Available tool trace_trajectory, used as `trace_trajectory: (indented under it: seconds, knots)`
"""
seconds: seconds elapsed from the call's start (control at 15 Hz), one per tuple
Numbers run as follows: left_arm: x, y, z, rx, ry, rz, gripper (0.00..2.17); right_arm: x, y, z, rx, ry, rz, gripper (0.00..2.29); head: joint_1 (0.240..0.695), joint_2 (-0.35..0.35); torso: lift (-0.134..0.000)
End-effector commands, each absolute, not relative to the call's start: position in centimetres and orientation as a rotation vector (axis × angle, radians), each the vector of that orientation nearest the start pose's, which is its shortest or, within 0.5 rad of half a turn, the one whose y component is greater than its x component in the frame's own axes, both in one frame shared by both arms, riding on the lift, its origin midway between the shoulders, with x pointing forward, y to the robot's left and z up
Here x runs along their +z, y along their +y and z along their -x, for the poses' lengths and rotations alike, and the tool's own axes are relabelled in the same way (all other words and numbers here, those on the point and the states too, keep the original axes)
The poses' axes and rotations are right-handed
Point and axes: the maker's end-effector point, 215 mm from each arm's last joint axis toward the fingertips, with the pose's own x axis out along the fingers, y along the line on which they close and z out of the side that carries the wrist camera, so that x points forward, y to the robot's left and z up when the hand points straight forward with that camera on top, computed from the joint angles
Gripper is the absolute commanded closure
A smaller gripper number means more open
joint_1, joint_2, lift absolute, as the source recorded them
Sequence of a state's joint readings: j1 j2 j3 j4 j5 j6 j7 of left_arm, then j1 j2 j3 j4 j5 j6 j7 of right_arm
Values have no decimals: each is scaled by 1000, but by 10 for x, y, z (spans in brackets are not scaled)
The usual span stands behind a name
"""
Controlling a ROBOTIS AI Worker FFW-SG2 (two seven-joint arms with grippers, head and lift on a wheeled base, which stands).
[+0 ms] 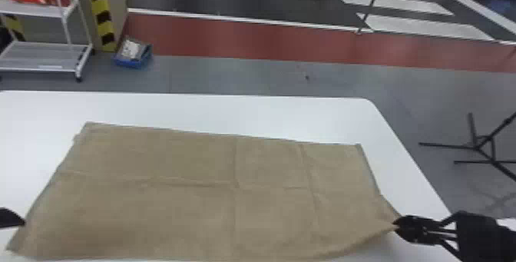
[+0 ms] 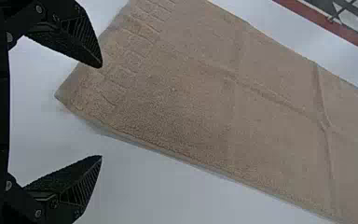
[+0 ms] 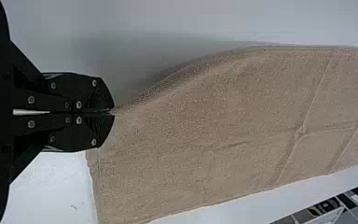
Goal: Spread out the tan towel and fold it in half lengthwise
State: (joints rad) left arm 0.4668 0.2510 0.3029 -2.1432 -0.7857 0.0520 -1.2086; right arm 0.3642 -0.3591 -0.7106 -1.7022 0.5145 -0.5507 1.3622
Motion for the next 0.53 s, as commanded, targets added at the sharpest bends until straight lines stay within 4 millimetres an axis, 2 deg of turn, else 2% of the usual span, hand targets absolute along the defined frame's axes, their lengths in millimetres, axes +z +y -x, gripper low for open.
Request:
trace_trajectory:
  seconds: [0.0, 0.13, 0.27, 0.4, 0.47]
  knots:
    - [-438, 299, -366, -871, 664, -1031, 248, -421, -439, -334, 941, 536, 1063, 2034, 695, -238, -118]
    - [-445, 302, -375, -876, 689, -1055, 353, -421, -441, -334, 939, 539, 1062, 2034, 695, -232, -118]
    - [-450, 306, -375, -892, 713, -1048, 515, -421, -443, -335, 937, 540, 1061, 2034, 695, -228, -118]
    - [-459, 314, -375, -879, 749, -1078, 518, -421, -443, -336, 935, 538, 1058, 2034, 695, -223, -118]
    - [-463, 317, -373, -872, 775, -1083, 704, -420, -443, -337, 936, 536, 1059, 2034, 695, -219, -118]
